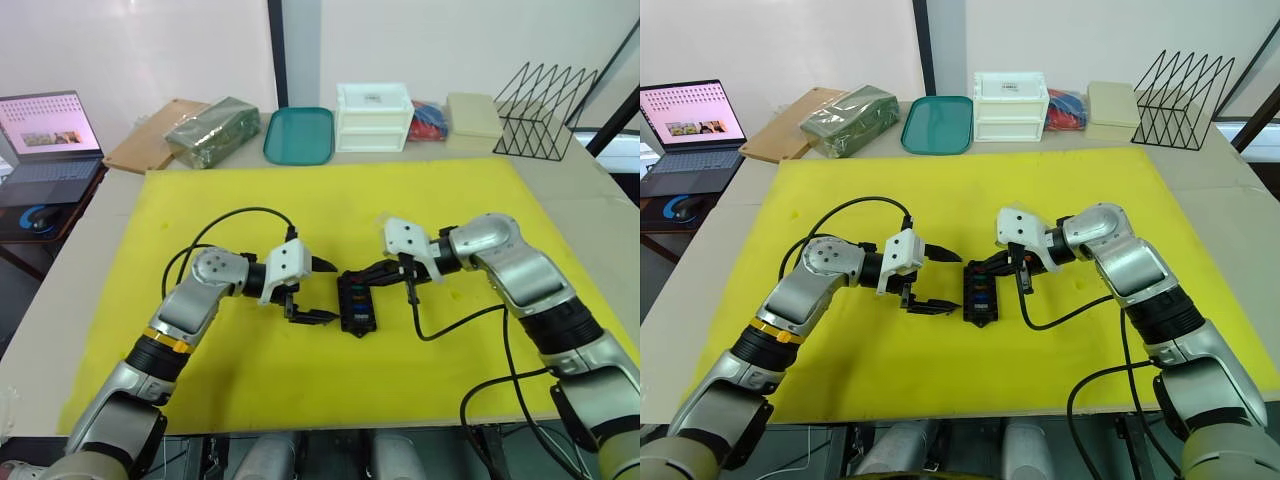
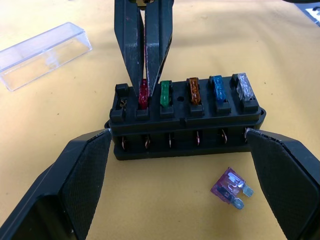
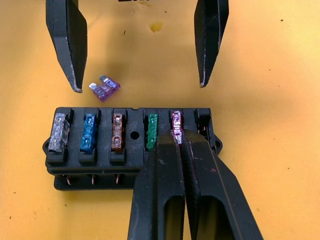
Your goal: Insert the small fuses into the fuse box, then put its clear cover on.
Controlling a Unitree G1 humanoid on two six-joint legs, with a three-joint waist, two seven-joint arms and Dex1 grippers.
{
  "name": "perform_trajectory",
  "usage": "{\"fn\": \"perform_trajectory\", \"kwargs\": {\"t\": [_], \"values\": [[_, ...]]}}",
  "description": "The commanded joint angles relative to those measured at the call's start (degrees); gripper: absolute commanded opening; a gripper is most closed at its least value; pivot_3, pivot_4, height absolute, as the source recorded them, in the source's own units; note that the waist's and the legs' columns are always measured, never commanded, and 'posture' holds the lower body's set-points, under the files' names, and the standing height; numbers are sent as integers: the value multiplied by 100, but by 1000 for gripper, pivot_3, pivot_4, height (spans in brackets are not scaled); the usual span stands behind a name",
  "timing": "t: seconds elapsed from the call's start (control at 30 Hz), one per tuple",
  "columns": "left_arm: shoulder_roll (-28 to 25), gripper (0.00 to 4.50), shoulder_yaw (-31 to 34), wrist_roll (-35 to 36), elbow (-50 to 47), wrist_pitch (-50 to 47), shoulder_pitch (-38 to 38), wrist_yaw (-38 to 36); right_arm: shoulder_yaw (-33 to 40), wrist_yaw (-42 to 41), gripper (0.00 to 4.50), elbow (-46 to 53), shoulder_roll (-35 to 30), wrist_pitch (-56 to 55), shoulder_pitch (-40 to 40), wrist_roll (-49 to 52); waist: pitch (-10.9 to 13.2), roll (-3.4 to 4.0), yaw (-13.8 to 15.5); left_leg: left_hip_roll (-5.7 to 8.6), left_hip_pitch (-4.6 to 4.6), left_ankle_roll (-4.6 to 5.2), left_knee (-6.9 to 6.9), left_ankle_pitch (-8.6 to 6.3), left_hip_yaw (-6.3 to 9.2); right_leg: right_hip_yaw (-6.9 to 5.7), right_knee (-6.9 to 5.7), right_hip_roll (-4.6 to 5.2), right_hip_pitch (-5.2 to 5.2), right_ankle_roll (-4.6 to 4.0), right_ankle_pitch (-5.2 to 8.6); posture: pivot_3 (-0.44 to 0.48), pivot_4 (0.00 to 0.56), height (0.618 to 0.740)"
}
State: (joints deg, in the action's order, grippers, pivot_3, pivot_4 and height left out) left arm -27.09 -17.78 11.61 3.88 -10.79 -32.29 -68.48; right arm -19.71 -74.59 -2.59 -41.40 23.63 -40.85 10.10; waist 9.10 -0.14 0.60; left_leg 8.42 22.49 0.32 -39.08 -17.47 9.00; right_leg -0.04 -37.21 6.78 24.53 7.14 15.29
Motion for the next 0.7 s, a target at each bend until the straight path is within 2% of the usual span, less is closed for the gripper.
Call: {"fn": "perform_trajectory", "kwargs": {"t": [0.03,0.1,0.2,0.7], "values": [[-33,4469,33,-26,-210,18,-40,26,-73,-43,0,-74,22,53,-43,-146,0,0,0,0,0,0,0,0,0,0,0,0,0,0,0,0,150,740],[-28,4469,34,-26,-198,18,-55,24,-40,-47,0,-26,32,86,-89,-123,0,0,2,0,0,0,0,0,0,0,0,0,0,0,0,0,150,740],[-20,4500,34,-23,-183,18,-70,22,5,-27,703,92,37,193,-148,-97,0,0,2,0,0,0,0,0,0,0,0,0,0,0,0,0,150,740],[17,4500,51,-60,-130,43,-82,66,319,-47,703,606,-104,594,-379,125,0,0,-2,0,1,0,0,0,0,0,-1,0,2,0,0,0,150,740]]}}
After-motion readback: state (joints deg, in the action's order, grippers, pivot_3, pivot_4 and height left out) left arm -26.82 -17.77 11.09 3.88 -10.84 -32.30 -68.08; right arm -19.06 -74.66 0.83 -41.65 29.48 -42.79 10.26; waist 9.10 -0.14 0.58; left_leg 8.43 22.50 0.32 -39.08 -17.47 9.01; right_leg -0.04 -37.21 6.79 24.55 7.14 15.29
